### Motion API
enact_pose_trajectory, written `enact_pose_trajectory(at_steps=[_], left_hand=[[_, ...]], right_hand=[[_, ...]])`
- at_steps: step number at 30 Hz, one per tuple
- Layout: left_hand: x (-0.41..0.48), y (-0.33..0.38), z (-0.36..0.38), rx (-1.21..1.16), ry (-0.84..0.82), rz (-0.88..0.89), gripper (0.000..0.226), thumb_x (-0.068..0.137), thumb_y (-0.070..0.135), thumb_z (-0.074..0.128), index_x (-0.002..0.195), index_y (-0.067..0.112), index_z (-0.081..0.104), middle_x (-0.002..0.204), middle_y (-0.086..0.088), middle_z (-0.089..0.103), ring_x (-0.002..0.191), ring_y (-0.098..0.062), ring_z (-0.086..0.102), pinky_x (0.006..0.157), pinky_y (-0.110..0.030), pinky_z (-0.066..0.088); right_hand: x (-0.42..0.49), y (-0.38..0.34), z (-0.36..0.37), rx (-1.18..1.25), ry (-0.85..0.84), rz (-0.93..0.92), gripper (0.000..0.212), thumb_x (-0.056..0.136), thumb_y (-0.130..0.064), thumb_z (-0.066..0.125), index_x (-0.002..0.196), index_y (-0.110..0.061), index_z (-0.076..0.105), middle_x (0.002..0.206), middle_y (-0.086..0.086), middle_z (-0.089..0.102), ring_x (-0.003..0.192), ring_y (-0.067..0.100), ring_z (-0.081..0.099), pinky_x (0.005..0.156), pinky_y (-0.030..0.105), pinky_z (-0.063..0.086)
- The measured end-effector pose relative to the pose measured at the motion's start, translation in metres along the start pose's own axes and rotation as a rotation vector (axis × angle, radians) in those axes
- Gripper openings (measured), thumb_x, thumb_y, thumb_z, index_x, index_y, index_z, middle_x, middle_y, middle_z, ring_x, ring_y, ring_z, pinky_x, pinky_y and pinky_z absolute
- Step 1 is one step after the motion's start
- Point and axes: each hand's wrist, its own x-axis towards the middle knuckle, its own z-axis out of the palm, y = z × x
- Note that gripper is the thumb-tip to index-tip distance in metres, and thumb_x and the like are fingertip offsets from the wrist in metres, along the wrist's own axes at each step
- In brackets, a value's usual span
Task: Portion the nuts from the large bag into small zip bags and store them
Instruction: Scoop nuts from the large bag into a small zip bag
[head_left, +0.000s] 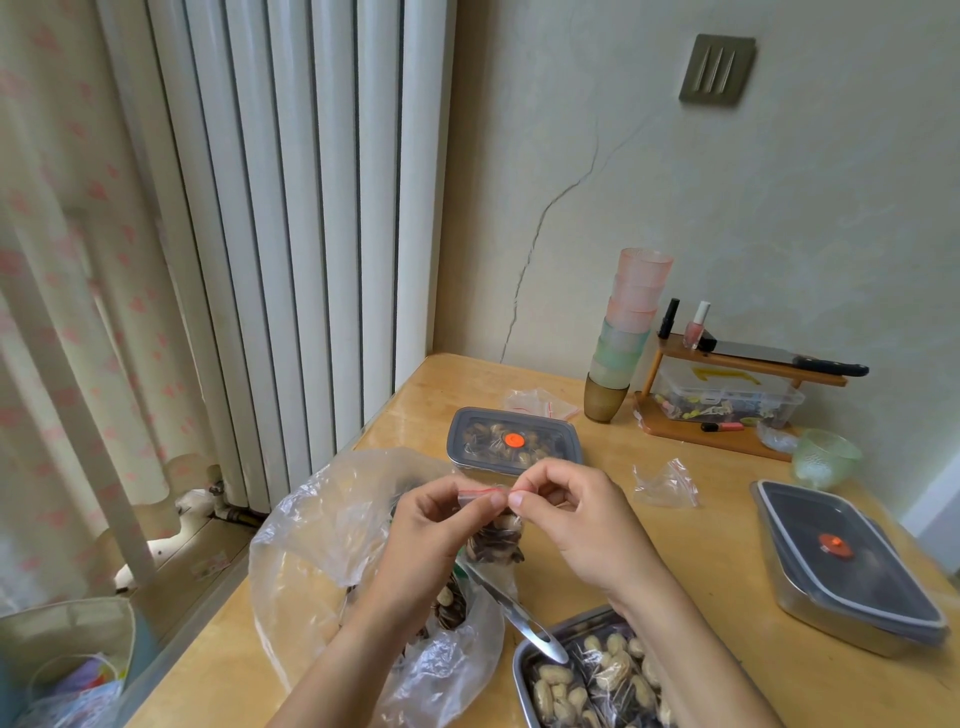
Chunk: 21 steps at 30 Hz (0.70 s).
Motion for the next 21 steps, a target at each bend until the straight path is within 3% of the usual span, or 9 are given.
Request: enact_pose_trajectory(at_steps=[5,13,17,21], left_hand=[[-0.0001,-0.0006,-0.0005,0.012,0.009,0.008,0.015,0.094,0.014,0.071,0.098,0.000,0.075,0.097,-0.019,0.076,0.092,-0.023,0.072,0.083,-0.026,0.055],[0.0025,-0.0034,-0.0016,0.009,0.079,0.006,0.012,0.089,0.007,0.076,0.091,-0.005,0.075,0.089,-0.020,0.076,0.084,-0.022,0.071,0.078,-0.023,0.056],[0.0016,-0.0021,-0.0021,0.003,0.036,0.005,0.013,0.087,0.006,0.077,0.091,-0.006,0.076,0.092,-0.020,0.077,0.090,-0.027,0.075,0.082,-0.027,0.057],[-0.0003,0.0000,-0.0008,0.022,0.019,-0.006,0.010,0.086,0.008,0.078,0.090,0.000,0.080,0.095,-0.018,0.078,0.097,-0.031,0.075,0.086,-0.031,0.058]], right_hand=[[0.0013,0.0018,-0.0024,0.001,0.019,0.021,0.013,0.092,-0.021,0.075,0.079,-0.024,0.073,0.076,-0.008,0.071,0.072,0.004,0.060,0.074,0.025,0.050],[0.0032,0.0078,-0.0040,-0.012,0.004,0.083,0.011,0.093,-0.023,0.073,0.081,-0.024,0.072,0.075,-0.010,0.068,0.071,0.004,0.059,0.074,0.027,0.051],[0.0027,0.0063,-0.0050,-0.032,-0.052,0.032,0.004,0.091,-0.025,0.074,0.090,-0.028,0.073,0.091,-0.006,0.071,0.088,0.010,0.066,0.086,0.033,0.056],[0.0023,0.0050,-0.0037,-0.108,-0.041,-0.037,0.005,0.090,-0.026,0.077,0.086,-0.028,0.074,0.091,-0.008,0.071,0.090,0.008,0.066,0.083,0.029,0.055]])
